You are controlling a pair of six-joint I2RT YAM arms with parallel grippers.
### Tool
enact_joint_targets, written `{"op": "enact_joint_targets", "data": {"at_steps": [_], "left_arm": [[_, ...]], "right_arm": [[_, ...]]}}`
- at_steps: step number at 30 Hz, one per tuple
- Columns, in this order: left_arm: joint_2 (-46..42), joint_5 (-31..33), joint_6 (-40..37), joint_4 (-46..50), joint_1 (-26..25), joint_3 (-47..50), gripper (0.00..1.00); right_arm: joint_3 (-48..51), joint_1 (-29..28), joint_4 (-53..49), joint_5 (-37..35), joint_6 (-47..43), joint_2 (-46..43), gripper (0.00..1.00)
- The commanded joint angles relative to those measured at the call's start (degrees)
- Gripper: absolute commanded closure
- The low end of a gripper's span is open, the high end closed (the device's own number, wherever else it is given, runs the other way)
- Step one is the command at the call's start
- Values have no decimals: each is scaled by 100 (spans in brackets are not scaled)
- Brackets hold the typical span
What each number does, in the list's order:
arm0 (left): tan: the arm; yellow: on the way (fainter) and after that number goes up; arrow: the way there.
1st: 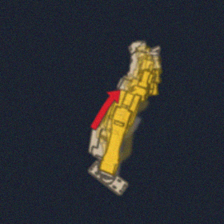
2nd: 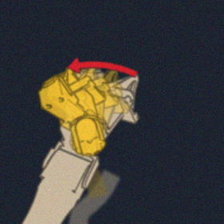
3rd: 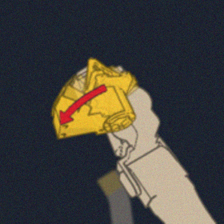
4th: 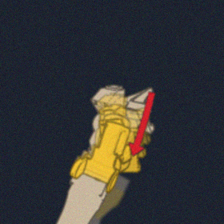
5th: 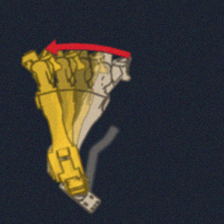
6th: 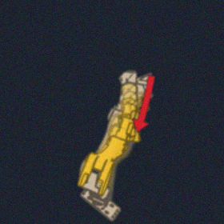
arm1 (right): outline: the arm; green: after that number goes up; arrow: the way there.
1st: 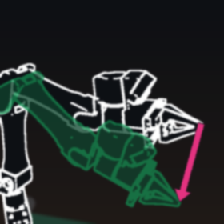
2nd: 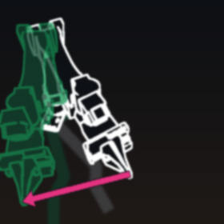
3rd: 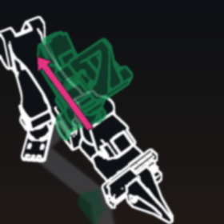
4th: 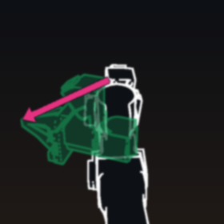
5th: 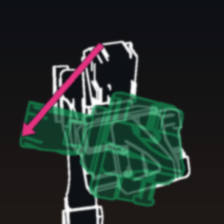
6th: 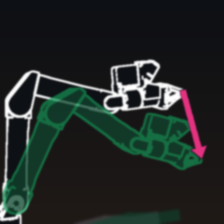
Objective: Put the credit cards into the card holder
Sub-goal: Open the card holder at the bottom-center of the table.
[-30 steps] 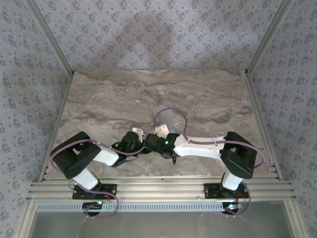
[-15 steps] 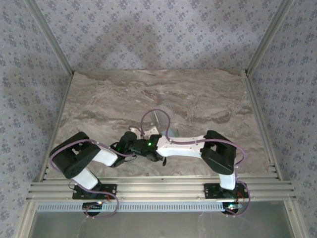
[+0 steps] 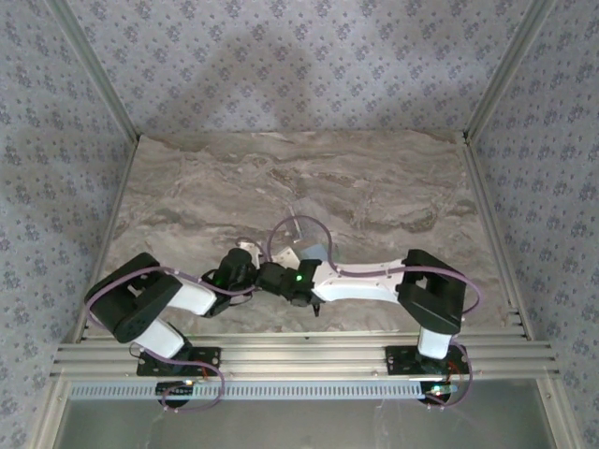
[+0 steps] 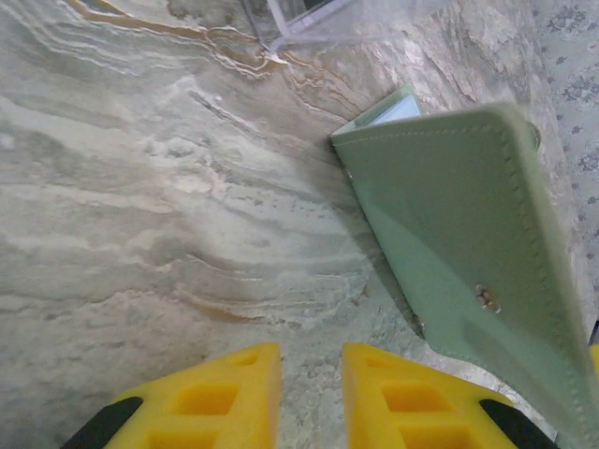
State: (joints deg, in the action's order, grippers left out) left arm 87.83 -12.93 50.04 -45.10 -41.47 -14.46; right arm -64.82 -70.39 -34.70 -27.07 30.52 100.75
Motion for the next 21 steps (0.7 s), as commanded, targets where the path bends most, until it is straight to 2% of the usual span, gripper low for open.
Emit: {"op": "enact_joint_targets", "data": {"at_steps": [1,7,11,17,21], "left_arm": [[64,337,-49,1472,186,407,75],[-691,379,57,1848,433,634,74],[-1843,535,16,2871,553,651,72],[-3587,651,-272,4587,515,213,67],[-3723,572,-359,4765,491,-16,70]], "right_arm": [[249,114,714,661,-229,-178,49],[655,443,1494,1380,-344,-154,41],[900,670,1832,1642,-334,-215,36],[1278,1004,2407,2116,-176,-290,39],[1440,1119,2627,2303,-139,-334,43]]}}
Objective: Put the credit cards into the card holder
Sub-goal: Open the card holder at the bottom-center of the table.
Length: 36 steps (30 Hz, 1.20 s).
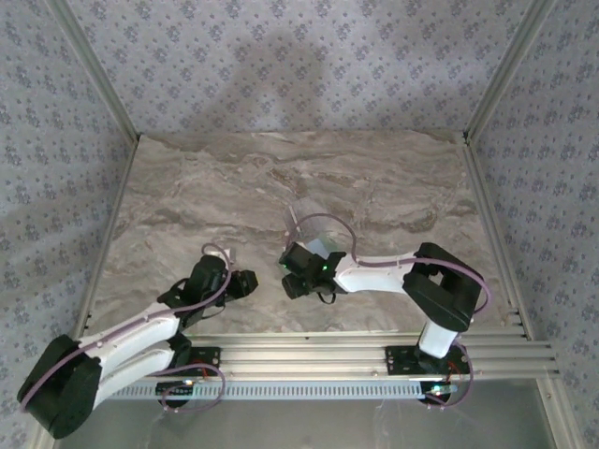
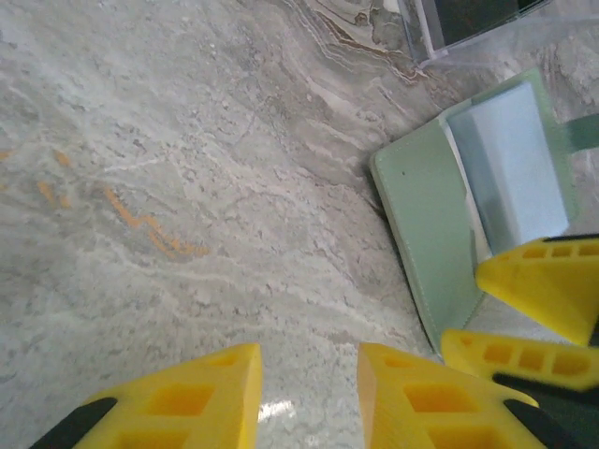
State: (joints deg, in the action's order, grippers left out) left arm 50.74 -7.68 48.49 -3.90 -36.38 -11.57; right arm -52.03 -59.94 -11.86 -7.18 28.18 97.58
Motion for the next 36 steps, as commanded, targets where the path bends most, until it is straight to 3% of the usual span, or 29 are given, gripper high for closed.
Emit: {"op": "enact_joint_targets", "data": {"at_steps": [1,11,25,29,36], "left_arm": [[99,-6,-224,575,-47,-363,72],[2428,-176,-297,-647,-786,-1421,76],[4122,-311,-407,-1025,-826,-2372,77],[4386,-278,-553,-946,-822,-2446,77],[4724,-205,-829,-746,-827,-2490,77]], "right_arm": [[213,106,407,360,120,-43,44],[500,205,839,683,410,-6,49],[1127,204,1647,958,951,-224,62],[1266,155,1702,998,968,-546,60],[962,365,539,401,585,-1328,49]]}}
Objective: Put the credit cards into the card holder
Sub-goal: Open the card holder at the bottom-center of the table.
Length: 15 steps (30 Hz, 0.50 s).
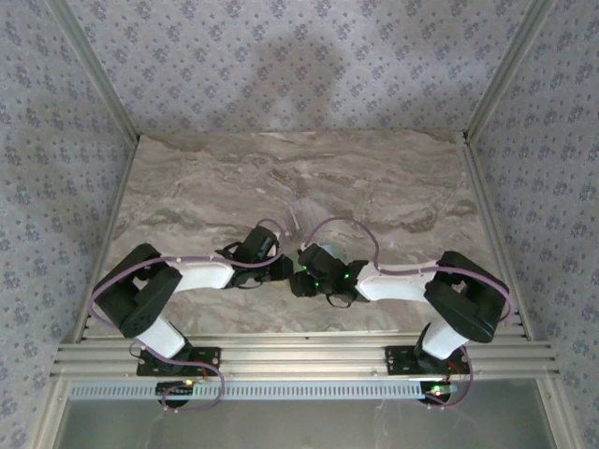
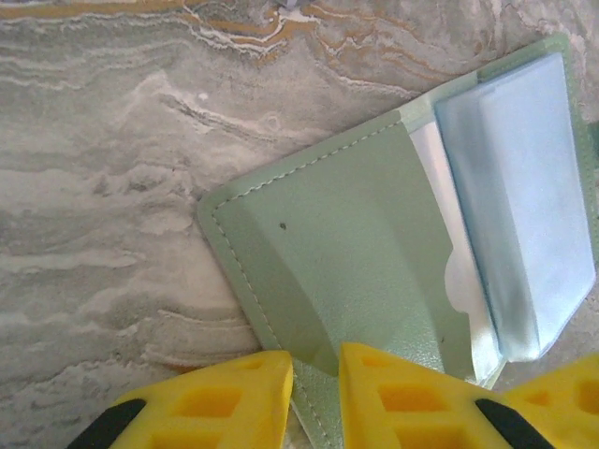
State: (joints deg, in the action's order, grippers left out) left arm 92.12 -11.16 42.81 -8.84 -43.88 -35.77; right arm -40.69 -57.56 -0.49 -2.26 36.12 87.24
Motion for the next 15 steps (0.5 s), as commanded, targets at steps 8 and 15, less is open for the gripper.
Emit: {"op": "enact_joint_targets", "data": {"at_steps": [8,15], "left_arm": [[920,173,-420,-137,-122,-248,77],[931,376,-510,90,-130,-341,77]], "right_arm": [[-825,629,-1504,-445,-609,-227,52],[-1290,791,-1805,-1093,-882,207,67]]}}
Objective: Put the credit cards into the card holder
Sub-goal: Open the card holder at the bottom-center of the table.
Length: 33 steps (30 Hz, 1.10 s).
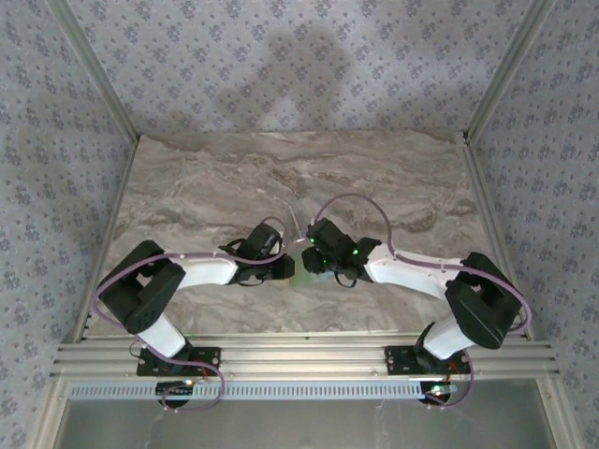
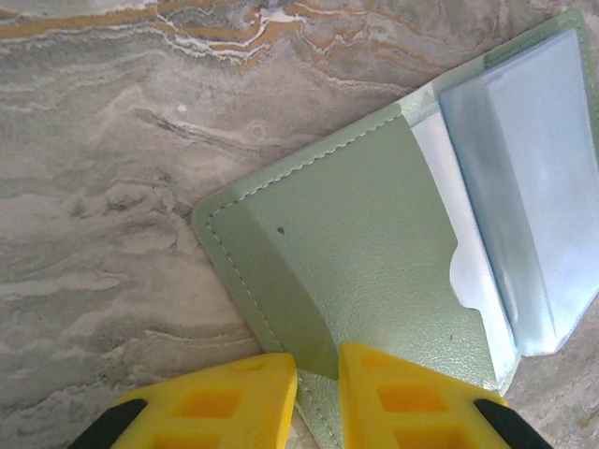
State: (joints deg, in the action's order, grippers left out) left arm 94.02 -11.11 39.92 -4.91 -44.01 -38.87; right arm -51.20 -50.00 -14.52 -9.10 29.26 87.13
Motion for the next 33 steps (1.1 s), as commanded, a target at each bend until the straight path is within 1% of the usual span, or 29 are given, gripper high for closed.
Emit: {"op": "enact_joint_targets", "data": {"at_steps": [1,5,9,17,20,28,33], "left_arm": [[749,384,-231,-279,-121,-47,78],[758,495,-266,-153,-117,-125,78],[765,531,-278,-142,-119,-112,78],[877,498,-283,-212,-117,-112,78],[907,492,-283,-221,-117,-119,77],[969,478,-260,-235,-117,-138,77],[987,469,-259,-239,-121,-144,77]], "right_arm": [[-314,47,-437,-464,-225,341,68],[-562,50,-570,-779,-287,862,68],[-582,83,-522,-1016,-213,1183,67],[-525,114,-376,-1170,-159,1592,60],[-434,115,-336,-1270,-101,1619,58],[-259,125,-208,-1296,-100,1248,56],[-319,127,-292,-1362,-105,1394,54]]}}
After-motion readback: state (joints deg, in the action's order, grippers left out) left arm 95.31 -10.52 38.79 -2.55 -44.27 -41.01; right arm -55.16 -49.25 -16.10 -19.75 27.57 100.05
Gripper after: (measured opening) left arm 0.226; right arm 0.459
